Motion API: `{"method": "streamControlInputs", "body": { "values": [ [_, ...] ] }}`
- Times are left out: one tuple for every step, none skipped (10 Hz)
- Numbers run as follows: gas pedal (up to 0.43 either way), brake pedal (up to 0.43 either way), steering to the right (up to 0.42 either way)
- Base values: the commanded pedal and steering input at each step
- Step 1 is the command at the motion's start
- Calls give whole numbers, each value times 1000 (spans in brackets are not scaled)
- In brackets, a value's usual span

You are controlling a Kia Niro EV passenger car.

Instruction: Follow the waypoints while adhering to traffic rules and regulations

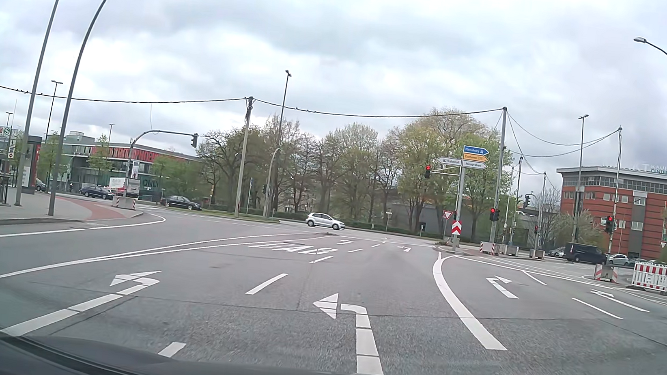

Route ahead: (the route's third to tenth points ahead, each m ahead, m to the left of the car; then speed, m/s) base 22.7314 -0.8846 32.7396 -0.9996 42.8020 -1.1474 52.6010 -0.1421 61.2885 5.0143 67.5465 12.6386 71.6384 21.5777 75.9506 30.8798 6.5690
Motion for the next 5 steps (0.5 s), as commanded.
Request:
{"method": "streamControlInputs", "body": {
  "values": [
    [79,0,32],
    [79,0,34],
    [79,0,35],
    [79,0,36],
    [79,0,38]
  ]
}}
